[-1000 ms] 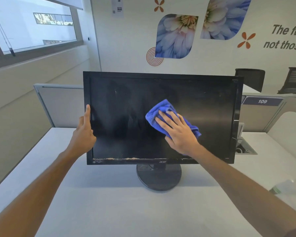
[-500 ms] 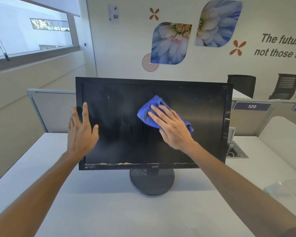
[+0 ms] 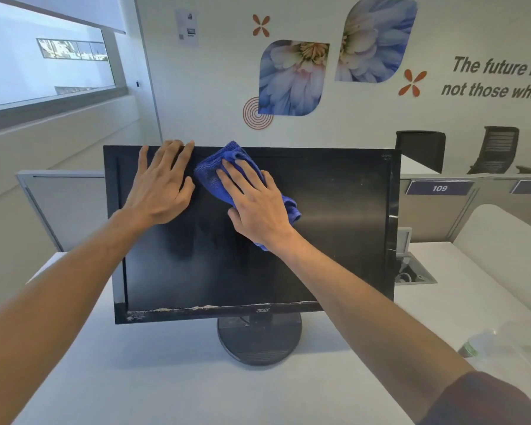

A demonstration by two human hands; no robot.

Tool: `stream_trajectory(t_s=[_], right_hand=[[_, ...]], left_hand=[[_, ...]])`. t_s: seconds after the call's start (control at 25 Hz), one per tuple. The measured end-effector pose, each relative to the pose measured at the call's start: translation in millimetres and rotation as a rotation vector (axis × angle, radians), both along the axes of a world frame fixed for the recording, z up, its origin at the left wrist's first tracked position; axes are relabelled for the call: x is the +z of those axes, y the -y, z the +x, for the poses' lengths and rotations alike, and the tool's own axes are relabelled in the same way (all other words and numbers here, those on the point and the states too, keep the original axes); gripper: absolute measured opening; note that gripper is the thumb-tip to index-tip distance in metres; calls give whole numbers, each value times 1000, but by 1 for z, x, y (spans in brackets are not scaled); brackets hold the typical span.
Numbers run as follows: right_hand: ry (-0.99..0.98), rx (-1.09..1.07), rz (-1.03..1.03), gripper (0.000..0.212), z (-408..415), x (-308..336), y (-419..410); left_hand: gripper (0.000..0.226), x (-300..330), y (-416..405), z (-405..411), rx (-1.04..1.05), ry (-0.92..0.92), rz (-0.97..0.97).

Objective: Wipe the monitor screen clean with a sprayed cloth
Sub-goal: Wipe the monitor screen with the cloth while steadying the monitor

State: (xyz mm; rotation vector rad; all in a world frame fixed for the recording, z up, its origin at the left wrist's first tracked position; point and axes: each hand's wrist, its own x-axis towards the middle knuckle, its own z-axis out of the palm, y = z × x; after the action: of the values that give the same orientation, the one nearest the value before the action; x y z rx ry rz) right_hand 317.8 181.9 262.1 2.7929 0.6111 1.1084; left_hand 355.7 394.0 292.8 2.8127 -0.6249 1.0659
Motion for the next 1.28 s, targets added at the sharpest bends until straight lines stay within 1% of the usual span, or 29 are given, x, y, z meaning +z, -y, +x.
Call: stream_trajectory(t_s=[0.24, 0.36, 0.56, 0.72, 0.88, 1.08, 1.28], right_hand=[[53, -73, 72, 67, -8, -7, 45], [65, -128, 96, 68, -11, -11, 73], [80, -280, 138, 73, -17, -16, 124], [71, -403, 210, 76, -23, -20, 166], [76, -522, 275, 72, -31, -18, 202], [51, -536, 366, 69, -33, -22, 217], [35, -508, 350, 68, -51, -54, 213]], left_hand=[[75, -23, 2, -5, 37, -32, 32], [79, -31, 7, -8, 66, -46, 0], [81, -47, 17, -18, 78, -62, -14], [80, -52, 20, -23, 73, -101, -104], [78, -53, 20, -27, 62, -112, -109], [78, -67, 11, -40, 55, -120, -116], [78, -94, -13, -65, 144, -96, -208]])
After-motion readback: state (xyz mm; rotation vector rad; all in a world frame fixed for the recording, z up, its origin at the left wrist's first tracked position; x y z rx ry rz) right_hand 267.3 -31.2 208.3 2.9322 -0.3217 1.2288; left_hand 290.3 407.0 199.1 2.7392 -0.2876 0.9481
